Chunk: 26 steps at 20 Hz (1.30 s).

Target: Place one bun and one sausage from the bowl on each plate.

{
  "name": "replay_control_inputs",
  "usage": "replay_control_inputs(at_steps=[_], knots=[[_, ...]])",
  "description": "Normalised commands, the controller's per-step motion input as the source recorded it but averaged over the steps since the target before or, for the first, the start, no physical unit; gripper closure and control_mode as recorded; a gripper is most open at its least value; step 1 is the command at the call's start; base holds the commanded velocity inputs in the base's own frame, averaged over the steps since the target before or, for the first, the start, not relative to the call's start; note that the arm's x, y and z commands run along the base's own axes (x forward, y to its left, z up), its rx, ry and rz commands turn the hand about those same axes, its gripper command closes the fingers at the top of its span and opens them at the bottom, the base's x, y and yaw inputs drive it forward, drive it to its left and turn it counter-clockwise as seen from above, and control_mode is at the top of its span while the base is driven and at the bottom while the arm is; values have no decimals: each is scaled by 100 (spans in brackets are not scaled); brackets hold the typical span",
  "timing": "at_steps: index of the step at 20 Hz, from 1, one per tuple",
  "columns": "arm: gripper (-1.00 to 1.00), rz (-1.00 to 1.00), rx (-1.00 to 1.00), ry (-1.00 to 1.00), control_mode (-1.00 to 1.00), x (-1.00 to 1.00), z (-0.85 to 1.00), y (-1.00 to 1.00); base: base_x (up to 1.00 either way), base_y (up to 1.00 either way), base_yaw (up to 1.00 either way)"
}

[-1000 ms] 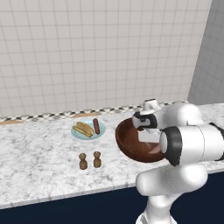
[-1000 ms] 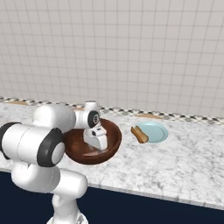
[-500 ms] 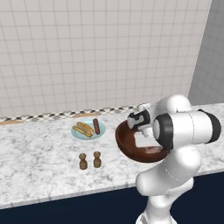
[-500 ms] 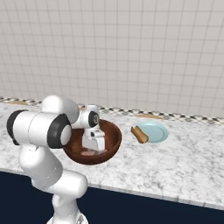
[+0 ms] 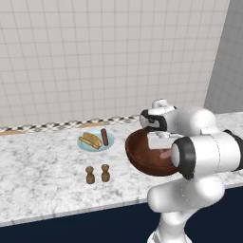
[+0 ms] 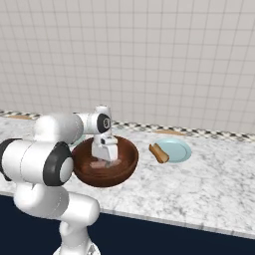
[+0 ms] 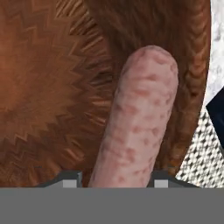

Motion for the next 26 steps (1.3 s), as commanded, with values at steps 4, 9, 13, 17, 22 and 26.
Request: replay_control_inputs(at_steps=[4,9,13,17,22,26], knots=[[100,0,0,0,-100,-2,100,-12,0,0,0],[100,11,4,3,-100,-3,18,-23,0,0,0],[100,20,-3,-1,-100,7,89,-22,0,0,0],[100,44,12,0,-100,31,49,-84,0,0,0],[100,49,9,0,-100,10,2,-100,0,0,0],[100,29,21,1,-100,82,-3,-99,0,0,0]])
